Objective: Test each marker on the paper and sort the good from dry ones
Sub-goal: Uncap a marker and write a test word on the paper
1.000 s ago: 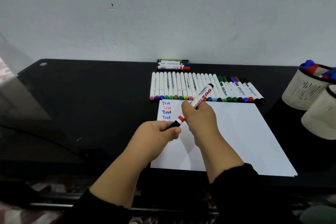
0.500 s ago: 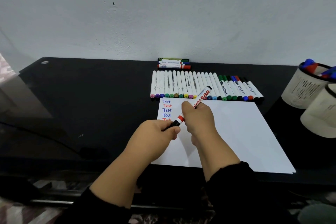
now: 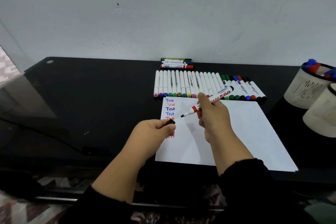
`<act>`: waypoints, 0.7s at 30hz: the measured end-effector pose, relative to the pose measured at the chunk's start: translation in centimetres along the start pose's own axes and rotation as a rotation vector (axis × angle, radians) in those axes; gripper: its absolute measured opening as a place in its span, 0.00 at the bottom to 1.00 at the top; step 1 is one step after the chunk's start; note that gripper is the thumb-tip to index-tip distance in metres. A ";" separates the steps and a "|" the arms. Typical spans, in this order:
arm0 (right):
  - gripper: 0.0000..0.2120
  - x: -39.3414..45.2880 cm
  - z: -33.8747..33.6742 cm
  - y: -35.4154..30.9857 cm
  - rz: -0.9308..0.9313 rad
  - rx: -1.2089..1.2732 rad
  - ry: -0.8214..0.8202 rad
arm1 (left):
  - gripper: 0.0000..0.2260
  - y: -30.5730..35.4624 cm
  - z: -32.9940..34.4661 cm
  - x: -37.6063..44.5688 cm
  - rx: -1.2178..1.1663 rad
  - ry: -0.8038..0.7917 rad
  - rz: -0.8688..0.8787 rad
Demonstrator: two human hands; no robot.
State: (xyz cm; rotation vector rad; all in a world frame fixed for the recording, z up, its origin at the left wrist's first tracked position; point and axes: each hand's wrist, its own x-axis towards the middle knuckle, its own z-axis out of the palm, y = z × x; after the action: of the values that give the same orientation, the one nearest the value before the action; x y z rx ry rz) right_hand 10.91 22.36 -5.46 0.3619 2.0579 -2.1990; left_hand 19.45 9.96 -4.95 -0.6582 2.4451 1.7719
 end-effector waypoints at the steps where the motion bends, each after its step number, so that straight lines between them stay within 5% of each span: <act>1: 0.12 -0.1 -0.3 0.0 -0.008 0.011 0.001 | 0.03 -0.1 -0.3 0.1 0.001 0.020 -0.005; 7: 0.10 -2.1 -1.8 0.8 -0.053 -0.086 -0.078 | 0.10 -0.5 -1.7 0.7 0.059 0.109 0.004; 21: 0.18 -3.3 0.2 3.6 -0.259 -0.436 -0.121 | 0.07 -1.3 -2.4 1.0 0.090 0.107 0.016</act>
State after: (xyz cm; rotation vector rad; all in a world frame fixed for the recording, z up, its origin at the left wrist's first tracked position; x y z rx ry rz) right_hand 14.97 21.61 -8.15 -0.0814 2.5427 -1.7543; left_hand 19.51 7.12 -5.63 -0.7453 2.5885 1.6616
